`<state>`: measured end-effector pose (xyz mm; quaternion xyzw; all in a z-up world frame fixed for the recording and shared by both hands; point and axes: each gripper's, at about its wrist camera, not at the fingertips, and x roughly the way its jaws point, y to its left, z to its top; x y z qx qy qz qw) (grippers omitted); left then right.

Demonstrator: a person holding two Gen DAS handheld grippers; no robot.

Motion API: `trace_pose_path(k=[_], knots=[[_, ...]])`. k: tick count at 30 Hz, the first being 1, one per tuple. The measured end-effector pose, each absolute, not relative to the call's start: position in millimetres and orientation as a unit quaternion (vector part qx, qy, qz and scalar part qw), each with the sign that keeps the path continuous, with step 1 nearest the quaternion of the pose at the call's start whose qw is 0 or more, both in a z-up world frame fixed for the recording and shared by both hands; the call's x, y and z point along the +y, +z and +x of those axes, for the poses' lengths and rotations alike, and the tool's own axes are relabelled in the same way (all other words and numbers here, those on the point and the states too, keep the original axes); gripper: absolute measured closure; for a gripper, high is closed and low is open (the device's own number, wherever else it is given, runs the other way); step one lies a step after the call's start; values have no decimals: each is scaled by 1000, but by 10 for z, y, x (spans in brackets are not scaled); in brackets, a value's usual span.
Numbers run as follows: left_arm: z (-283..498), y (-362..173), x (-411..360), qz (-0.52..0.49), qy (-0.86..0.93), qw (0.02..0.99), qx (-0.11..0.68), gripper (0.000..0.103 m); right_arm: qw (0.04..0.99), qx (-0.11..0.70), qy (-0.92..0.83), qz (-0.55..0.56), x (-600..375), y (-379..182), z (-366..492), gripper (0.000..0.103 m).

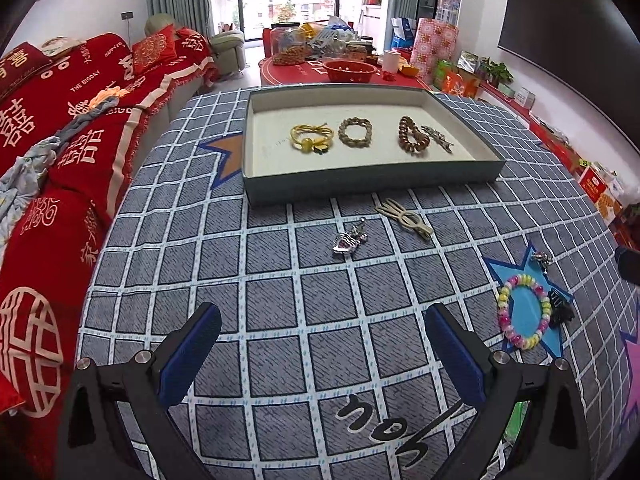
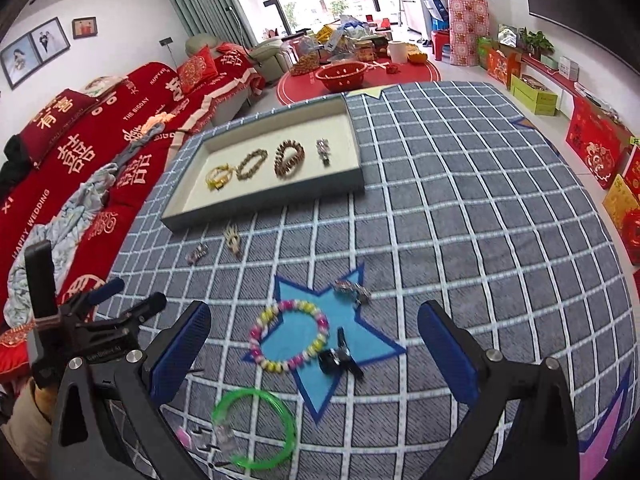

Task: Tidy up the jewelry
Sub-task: 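Withdraw both tools from the tray back over the mat, then grasp the heart pendant with the left tool while the right tool grasps the black hair clip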

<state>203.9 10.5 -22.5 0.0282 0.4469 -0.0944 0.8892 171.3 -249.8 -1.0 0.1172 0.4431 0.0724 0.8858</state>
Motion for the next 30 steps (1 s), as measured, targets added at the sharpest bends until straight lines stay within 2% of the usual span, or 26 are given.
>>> trace_pose_path(k=[16,19,30], knots=[[2141,-376,11,47,-87,884,457,0,865,494,30,85,-2602,-498,1533,2],[2210,-409,-3,52,-82,883,460,0,860,503,29,82,-2603,-570,1556,10],[2506,-473,-94,57,-86,881,462,0,861,508,29,21,-2403,-650,1642,29]])
